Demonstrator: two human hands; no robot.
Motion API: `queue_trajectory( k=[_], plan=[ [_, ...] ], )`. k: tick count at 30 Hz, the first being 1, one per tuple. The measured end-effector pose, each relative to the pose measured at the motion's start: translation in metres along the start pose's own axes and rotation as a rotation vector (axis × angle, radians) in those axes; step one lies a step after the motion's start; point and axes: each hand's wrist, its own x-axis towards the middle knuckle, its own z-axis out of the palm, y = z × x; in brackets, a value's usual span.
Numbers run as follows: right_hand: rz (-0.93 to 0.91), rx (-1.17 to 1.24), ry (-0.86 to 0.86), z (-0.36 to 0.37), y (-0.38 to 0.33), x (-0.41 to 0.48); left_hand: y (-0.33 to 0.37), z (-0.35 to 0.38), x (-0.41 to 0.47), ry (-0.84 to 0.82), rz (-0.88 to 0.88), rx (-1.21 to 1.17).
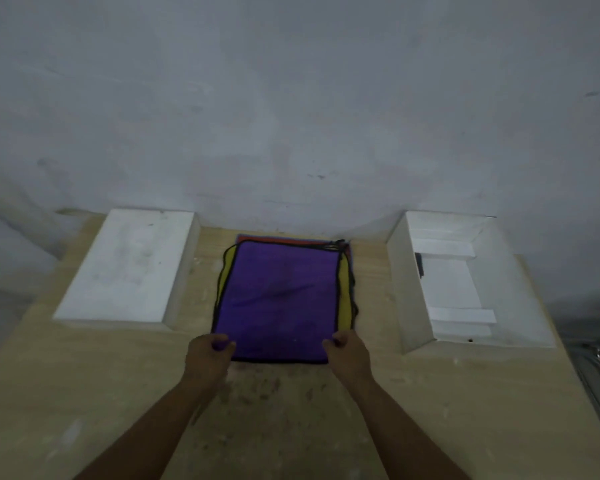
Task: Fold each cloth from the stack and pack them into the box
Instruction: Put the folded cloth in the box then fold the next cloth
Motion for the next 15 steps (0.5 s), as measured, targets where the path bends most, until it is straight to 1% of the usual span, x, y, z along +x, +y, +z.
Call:
queue_trajectory(
  k=[3,6,9,12,15],
  plan=[
    [0.096,0.043,0.081,0.014,0.002,-0.001,-0.012,-0.007,0.011,-0.074,-0.012,0.091],
    [0.160,0.104,0.165,0.021,-0.002,0.000,-0.014,-0.008,0.019,-0.076,0.010,0.090],
    [0.213,0.124,0.166,0.028,-0.004,0.004,-0.014,-0.009,0.025,-0.049,0.020,0.127],
    [0.229,0.060,0.144,0.037,-0.003,0.009,-0.017,-0.012,0.029,-0.026,0.066,0.203],
    [0.218,0.097,0.181,0.041,-0.005,0.008,-0.015,-0.017,0.030,0.013,0.126,0.185]
  ],
)
